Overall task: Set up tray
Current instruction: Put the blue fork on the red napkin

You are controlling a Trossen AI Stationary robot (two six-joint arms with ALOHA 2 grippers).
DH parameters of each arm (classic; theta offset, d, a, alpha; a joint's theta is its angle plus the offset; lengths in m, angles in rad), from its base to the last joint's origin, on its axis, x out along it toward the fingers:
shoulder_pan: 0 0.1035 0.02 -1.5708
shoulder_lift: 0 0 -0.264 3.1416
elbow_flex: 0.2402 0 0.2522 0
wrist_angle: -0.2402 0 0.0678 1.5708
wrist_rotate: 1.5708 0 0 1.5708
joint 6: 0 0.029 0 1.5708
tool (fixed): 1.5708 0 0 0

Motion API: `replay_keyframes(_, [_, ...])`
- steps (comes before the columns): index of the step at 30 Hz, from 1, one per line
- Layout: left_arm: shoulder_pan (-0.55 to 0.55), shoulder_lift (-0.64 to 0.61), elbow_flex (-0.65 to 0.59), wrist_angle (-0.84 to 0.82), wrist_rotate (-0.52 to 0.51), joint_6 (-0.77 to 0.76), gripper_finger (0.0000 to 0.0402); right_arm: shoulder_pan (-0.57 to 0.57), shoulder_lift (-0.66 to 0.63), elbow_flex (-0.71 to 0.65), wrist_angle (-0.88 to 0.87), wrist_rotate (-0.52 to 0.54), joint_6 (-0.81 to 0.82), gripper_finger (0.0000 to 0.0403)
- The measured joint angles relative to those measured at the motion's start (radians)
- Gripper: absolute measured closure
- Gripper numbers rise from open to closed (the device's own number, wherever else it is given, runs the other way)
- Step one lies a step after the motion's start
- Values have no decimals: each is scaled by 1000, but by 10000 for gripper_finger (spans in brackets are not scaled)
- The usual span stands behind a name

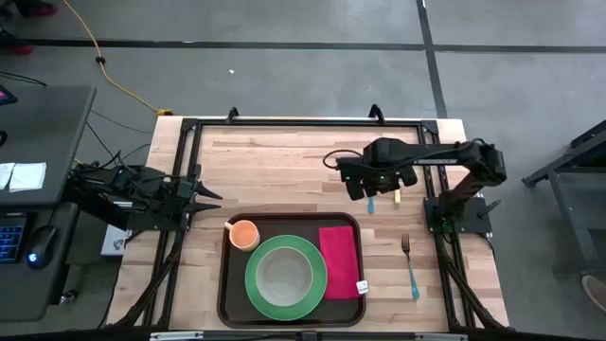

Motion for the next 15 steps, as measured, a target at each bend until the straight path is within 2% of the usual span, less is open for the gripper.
replay_keyframes(8, [0, 0, 0, 0, -2, 0, 266, 55, -91, -1, 0, 46, 66, 279])
replay_keyframes(15, [0, 0, 0, 1, -9, 0, 266, 94, -107, -1, 0, 47, 65, 279])
